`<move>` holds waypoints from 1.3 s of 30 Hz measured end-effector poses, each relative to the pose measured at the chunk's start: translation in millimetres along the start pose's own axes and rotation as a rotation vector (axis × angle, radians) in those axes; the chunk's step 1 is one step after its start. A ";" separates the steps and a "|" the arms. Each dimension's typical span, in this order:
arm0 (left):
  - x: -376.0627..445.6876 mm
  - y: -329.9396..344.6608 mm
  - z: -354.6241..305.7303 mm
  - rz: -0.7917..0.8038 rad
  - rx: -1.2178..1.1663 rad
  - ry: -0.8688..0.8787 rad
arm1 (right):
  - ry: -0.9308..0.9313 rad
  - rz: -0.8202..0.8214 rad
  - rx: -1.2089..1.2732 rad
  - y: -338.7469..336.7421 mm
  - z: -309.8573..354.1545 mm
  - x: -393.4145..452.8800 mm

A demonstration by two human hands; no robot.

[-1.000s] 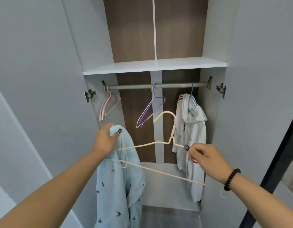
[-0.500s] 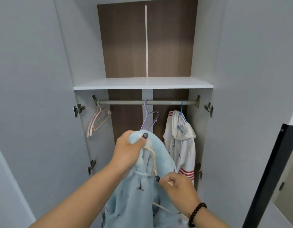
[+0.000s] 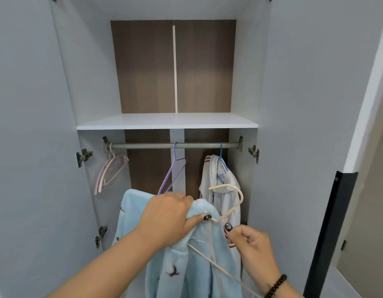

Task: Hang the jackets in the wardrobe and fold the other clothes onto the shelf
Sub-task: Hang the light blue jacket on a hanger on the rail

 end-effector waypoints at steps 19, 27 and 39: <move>-20.6 -15.5 56.1 -0.204 -0.561 -0.618 | -0.699 -0.076 -0.567 60.7 -3.0 -35.5; -39.5 -24.2 67.5 -0.272 -0.648 -0.675 | -0.480 -0.143 -0.438 115.5 -13.2 -29.7; -61.2 -38.3 65.9 -0.409 -0.802 -0.808 | -0.064 -0.005 -0.195 147.5 -53.9 -23.7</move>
Point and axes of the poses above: each hand's wrist, its own x-axis towards the middle knuckle, its own y-axis out of the palm, z = x × y, the point moved 2 cm from there along x, towards the middle knuckle, and after that the axes turned 3 degrees about y, right-handed, at the moved point
